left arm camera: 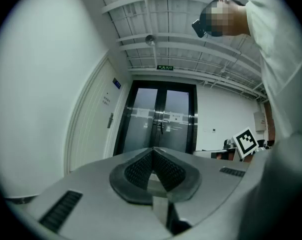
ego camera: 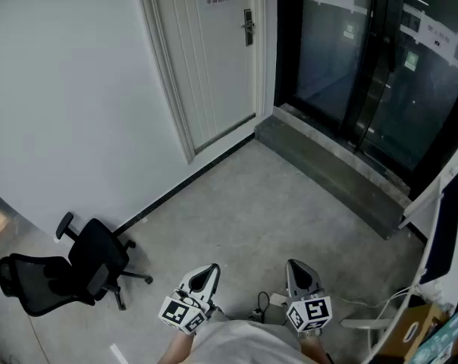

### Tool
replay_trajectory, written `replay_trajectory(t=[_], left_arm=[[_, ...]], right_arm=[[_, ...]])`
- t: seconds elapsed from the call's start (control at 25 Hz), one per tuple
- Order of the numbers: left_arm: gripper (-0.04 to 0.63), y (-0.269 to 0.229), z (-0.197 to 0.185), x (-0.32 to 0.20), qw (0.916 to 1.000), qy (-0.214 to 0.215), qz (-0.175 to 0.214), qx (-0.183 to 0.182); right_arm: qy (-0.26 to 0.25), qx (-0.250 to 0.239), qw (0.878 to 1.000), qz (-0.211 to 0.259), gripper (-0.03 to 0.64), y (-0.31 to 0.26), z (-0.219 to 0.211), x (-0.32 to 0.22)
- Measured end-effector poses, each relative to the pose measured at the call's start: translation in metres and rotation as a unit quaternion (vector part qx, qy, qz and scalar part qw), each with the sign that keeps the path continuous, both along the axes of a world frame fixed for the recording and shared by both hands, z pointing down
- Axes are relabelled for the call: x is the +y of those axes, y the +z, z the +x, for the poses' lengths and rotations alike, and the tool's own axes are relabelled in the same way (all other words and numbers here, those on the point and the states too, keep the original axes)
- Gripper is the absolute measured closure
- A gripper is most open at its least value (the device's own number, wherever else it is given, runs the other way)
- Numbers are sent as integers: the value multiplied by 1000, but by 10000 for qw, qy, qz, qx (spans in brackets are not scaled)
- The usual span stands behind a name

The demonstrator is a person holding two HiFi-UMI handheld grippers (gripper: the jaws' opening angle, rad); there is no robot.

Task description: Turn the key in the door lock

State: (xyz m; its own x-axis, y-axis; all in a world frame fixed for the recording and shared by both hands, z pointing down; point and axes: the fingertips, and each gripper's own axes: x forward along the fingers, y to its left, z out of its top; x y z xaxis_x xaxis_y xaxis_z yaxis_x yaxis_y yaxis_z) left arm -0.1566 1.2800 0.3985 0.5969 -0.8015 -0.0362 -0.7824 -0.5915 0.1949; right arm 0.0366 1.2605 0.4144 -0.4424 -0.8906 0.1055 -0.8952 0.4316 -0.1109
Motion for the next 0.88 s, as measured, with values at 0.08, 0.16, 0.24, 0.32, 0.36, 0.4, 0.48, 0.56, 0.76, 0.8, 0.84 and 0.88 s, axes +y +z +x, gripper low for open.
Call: replay_trajectory(t=[0.08, 0.16, 0.24, 0.32, 0.36, 0.4, 0.48, 0.56, 0.76, 0.8, 0.84, 0.88], left_arm=[[592, -2, -3, 4, 9999, 128, 31, -47], [592, -5, -5, 6, 9997, 207, 72, -69], [592, -7, -9, 7, 9997, 203, 89, -70], [591, -10, -17, 8, 9997, 171, 116, -103], [592, -10, -23, 9, 9997, 160, 138, -144], [592, -9, -29, 9, 9996, 155, 147, -187], [592, -7, -37, 7, 9996, 177, 109, -204], [592, -4, -38, 10, 9997, 218, 65, -130], [592, 3, -27, 11, 9994, 340, 19, -95], [592, 2, -24, 10, 9993, 362, 20, -95], [592, 1, -21, 8, 9993, 375, 27, -83], [592, 0, -19, 5, 9993, 378, 39, -64]], right_arm=[[-25, -2, 10000, 69, 624, -5, -10, 5], [-8, 41, 9999, 95, 624, -7, -16, 7], [81, 44, 10000, -16, 624, -6, -17, 8], [73, -21, 9999, -117, 624, -6, -24, 12], [8, -20, 9999, -107, 624, -7, -32, 14], [-50, 14, 10000, -75, 624, -9, -39, 16], [-79, 102, 9999, -32, 624, -11, -50, 16], [-48, 113, 9999, -48, 624, -11, -56, 17], [-87, 57, 9999, -19, 624, -11, -56, 17], [-89, 71, 9999, -1, 624, -12, -55, 16], [-90, 80, 9999, 17, 624, -13, -53, 15], [-87, 78, 9999, 29, 624, -13, -51, 13]])
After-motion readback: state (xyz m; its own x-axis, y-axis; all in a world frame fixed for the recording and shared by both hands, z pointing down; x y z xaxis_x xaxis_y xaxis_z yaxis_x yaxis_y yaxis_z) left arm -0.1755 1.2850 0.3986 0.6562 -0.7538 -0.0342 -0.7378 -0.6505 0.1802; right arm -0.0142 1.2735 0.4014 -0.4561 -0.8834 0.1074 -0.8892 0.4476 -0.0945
